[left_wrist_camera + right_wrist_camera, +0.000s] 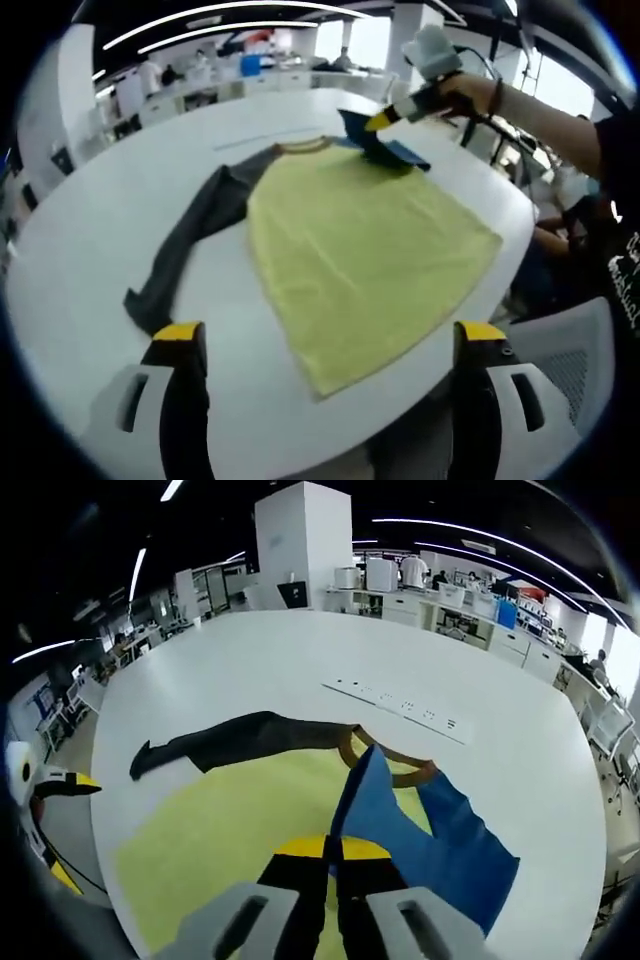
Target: Fold the garment on the visible template until the final outline fits inside the template.
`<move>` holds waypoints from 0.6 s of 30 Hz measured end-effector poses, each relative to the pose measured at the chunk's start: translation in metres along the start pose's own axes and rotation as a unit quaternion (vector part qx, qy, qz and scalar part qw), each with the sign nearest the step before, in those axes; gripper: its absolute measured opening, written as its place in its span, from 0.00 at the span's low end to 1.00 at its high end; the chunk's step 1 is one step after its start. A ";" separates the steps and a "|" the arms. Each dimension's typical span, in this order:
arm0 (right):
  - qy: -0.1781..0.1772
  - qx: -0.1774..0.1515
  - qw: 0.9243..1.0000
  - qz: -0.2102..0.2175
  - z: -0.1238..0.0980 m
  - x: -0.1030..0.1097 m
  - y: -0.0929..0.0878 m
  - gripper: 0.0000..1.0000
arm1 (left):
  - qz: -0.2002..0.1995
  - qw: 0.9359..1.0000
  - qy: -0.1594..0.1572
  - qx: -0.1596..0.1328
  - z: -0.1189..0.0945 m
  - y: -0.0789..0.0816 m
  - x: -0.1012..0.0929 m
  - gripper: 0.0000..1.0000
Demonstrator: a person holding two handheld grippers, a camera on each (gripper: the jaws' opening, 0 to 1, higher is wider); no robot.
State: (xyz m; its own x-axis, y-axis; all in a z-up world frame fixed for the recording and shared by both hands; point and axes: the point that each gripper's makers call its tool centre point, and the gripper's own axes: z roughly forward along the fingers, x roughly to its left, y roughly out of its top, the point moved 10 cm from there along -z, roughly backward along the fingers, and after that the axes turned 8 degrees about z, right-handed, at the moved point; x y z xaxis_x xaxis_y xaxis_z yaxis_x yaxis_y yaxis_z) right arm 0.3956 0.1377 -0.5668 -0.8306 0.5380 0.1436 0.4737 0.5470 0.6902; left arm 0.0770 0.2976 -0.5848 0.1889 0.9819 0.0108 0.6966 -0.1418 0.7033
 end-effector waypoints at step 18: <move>0.018 0.001 0.999 -0.045 0.019 0.042 0.008 0.00 | -0.003 1.000 -0.008 -0.003 0.000 -0.001 -0.001 0.99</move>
State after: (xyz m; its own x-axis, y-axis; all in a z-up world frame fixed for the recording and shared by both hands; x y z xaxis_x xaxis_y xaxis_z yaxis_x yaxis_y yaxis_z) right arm 0.3695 0.1768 -0.5686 -0.8794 0.4640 0.1068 0.3979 0.5929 0.7001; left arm 0.0764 0.2969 -0.5858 0.1951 0.9808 -0.0043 0.6938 -0.1349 0.7074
